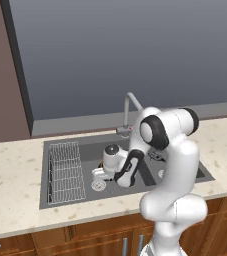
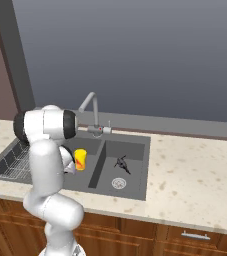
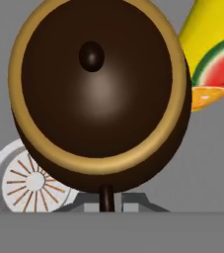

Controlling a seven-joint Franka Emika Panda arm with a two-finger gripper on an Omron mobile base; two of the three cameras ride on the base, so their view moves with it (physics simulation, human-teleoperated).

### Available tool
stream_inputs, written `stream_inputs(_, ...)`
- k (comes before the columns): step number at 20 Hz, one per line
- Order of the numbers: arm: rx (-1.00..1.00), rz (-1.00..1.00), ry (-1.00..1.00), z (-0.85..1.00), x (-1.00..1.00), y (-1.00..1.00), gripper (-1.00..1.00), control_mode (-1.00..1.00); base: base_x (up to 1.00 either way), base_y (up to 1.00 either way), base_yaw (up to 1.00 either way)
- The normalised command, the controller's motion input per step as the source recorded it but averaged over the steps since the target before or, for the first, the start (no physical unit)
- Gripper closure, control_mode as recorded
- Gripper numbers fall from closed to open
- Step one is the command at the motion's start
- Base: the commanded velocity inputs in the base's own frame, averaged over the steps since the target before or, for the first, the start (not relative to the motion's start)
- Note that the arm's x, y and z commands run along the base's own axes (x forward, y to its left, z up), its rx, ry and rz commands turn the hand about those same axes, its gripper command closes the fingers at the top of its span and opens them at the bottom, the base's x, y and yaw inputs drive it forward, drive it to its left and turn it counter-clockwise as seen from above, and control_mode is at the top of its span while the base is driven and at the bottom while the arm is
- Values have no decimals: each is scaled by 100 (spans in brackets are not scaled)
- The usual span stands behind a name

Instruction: Pick the teapot and cup and place them in the sink. Then turn on the water.

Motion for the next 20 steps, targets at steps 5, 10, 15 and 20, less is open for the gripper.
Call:
stream_inputs(5, 0, -12, 0, -47, 32, 35, 100, -100, 0, 0, 0)
stream_inputs(10, 0, -10, 0, -49, 38, 28, 100, -100, 0, 0, 0)
stream_inputs(15, 0, -5, 0, -54, 44, 12, 100, -100, 0, 0, 0)
stream_inputs(20, 0, -2, 3, -17, 16, 1, -100, -100, 0, 0, 0)
